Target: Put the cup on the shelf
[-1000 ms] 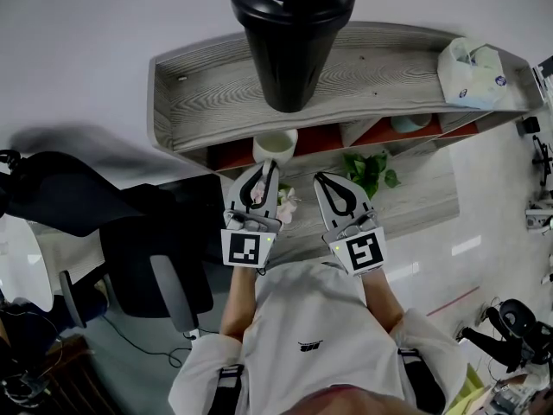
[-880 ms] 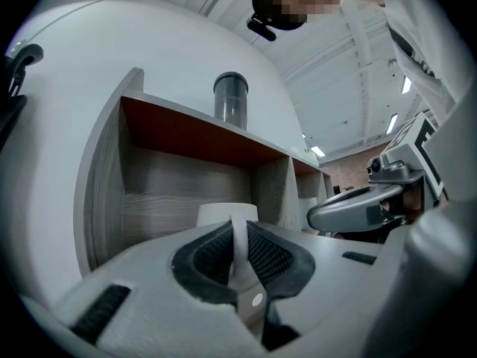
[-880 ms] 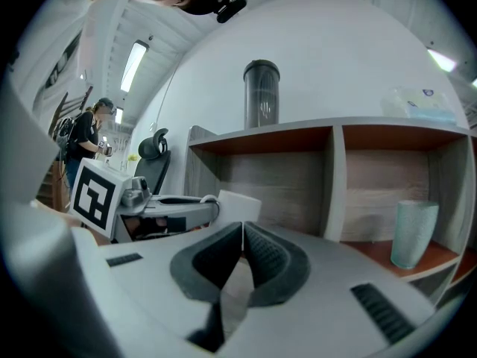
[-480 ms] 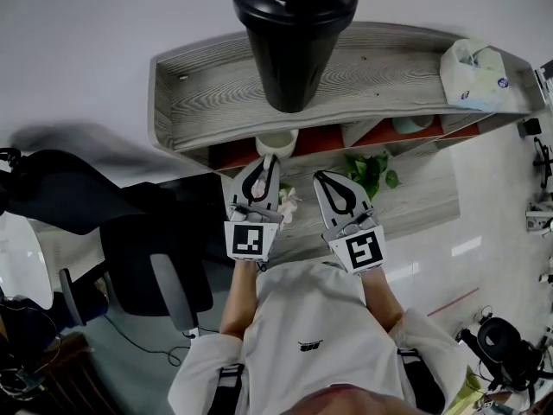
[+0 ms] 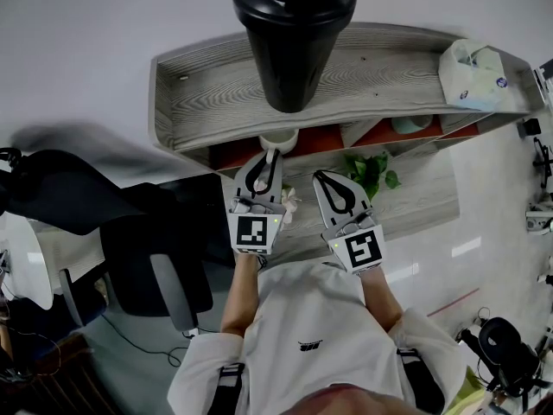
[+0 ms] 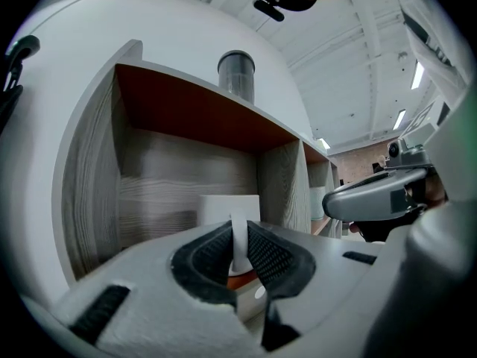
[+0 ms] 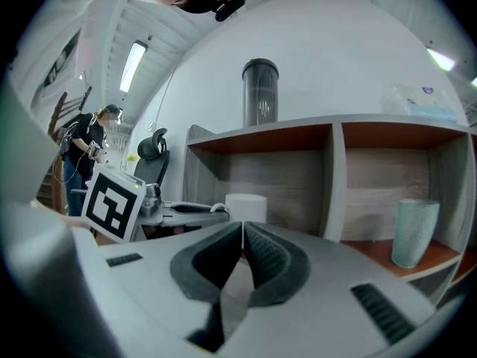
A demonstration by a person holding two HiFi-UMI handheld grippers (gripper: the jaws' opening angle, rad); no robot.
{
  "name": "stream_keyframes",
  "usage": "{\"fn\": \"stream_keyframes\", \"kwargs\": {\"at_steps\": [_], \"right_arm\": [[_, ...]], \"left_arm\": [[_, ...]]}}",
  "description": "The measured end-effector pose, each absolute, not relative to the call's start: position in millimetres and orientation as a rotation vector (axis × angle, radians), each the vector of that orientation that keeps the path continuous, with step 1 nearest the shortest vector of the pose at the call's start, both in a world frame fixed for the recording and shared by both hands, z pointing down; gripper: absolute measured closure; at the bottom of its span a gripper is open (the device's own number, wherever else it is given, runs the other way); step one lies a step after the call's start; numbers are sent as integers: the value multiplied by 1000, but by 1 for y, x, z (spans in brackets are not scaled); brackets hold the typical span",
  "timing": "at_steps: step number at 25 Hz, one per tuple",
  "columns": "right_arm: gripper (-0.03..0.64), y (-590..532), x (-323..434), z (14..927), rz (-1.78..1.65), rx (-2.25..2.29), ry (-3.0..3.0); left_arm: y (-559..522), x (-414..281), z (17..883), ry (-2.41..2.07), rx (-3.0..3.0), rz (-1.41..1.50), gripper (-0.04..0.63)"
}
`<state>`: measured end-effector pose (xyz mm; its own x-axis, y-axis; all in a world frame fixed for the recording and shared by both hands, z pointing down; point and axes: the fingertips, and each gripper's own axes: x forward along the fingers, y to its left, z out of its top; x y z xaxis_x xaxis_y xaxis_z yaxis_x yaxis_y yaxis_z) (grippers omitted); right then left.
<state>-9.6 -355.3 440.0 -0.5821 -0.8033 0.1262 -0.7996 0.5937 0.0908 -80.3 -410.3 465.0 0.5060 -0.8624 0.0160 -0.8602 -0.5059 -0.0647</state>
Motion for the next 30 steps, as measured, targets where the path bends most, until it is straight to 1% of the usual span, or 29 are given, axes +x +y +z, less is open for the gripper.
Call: {"fn": "stream_keyframes", "kwargs": {"at_steps": [20, 22, 24, 30], "right_arm": [[586, -350, -7, 436, -56, 1363, -2664], [586, -349, -7, 436, -52, 1366, -2664], [585, -348, -7, 435, -54, 1367, -2663], [585, -345, -8, 434, -63, 1363, -2663]], "left_arm": [[-411, -78, 463, 1545, -2663, -85, 541], [-411, -79, 463, 1551, -2655, -89, 523], [-411, -80, 463, 1556, -2653, -91, 468], [-407, -82, 461, 1562, -2651, -88, 457]]}}
